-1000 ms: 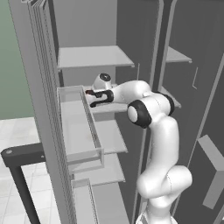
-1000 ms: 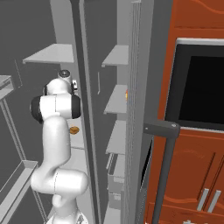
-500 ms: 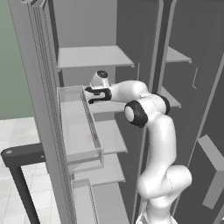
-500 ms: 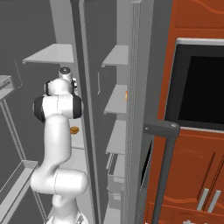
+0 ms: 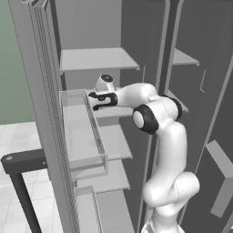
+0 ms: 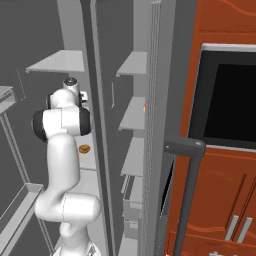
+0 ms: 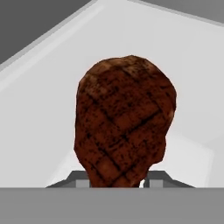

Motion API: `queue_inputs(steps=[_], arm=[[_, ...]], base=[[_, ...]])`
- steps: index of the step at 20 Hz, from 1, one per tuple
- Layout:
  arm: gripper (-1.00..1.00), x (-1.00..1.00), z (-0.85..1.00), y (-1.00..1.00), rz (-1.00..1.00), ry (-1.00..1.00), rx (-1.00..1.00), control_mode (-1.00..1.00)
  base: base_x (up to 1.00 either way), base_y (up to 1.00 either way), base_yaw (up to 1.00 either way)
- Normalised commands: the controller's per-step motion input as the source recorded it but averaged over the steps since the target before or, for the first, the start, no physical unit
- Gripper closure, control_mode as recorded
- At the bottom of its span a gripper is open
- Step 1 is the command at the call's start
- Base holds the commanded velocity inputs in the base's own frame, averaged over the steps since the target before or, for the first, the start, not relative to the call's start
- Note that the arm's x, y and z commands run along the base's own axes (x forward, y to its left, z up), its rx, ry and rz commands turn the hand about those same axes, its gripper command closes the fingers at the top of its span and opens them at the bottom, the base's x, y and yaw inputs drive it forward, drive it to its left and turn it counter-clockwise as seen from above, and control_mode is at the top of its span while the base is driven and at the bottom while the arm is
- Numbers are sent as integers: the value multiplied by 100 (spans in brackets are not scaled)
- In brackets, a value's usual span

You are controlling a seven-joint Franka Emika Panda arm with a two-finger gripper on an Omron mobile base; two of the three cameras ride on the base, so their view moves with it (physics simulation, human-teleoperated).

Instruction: There's a steak in the fridge that needs to be moved to the freezer for freezing. Pick up the steak from the fridge, place it on any shelf in the freezer, and close the fridge and freezer doors when done.

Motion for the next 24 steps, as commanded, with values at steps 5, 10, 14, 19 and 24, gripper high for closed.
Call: queue_inputs(steps=[5, 10, 14, 19, 24], arm=[[100, -78, -25, -21, 0, 3, 2, -100], [100, -81, -4, -20, -1, 5, 5, -100], [100, -86, 39, -10, -2, 7, 2, -100], [100, -83, 49, -12, -2, 17, 2, -100], [100, -79, 82, -18, -5, 18, 0, -100]], base=[[0, 0, 0], [0, 0, 0], [0, 0, 0], [0, 0, 0], [0, 0, 0]])
